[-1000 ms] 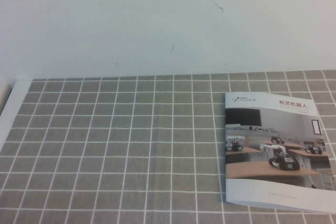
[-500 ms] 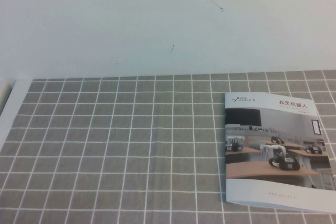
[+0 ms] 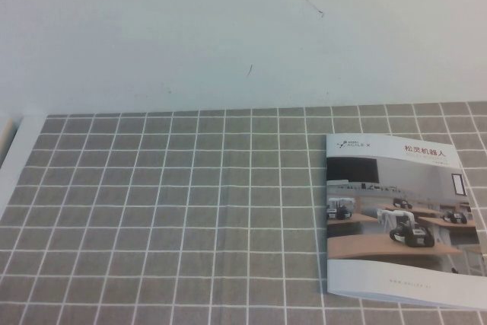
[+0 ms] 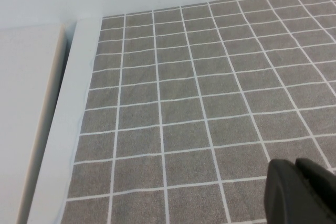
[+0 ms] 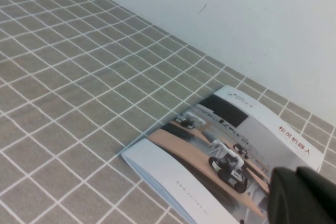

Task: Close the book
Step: 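Close the open booklet and leave it lying on the table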

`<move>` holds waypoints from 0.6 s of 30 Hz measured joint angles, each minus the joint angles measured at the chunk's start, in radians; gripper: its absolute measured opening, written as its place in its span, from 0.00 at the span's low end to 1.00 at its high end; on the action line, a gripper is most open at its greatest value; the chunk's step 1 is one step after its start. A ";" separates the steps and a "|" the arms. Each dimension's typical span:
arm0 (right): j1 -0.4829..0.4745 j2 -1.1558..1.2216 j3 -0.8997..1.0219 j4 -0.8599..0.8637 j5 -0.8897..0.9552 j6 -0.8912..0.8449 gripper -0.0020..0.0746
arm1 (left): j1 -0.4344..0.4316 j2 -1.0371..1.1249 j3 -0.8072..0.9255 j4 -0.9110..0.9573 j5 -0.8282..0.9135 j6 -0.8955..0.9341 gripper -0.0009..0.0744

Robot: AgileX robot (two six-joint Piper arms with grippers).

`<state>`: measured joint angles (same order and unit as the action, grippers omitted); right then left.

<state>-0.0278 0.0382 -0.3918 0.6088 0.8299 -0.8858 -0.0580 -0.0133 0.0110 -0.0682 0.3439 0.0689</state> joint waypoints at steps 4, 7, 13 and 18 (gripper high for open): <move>-0.014 0.000 0.000 0.039 0.005 0.000 0.02 | 0.000 0.000 0.000 0.000 0.000 0.000 0.01; -0.066 -0.010 0.000 0.080 0.017 0.000 0.02 | 0.000 0.000 0.000 0.000 0.000 0.000 0.01; -0.209 -0.052 0.000 0.086 -0.034 -0.148 0.02 | 0.000 0.000 0.000 0.000 0.000 0.000 0.01; -0.222 -0.052 0.031 0.090 -0.229 -0.205 0.02 | 0.000 0.000 0.000 0.000 0.000 0.000 0.01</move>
<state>-0.2502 -0.0134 -0.3604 0.6990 0.6013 -1.0912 -0.0580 -0.0133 0.0110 -0.0682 0.3439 0.0689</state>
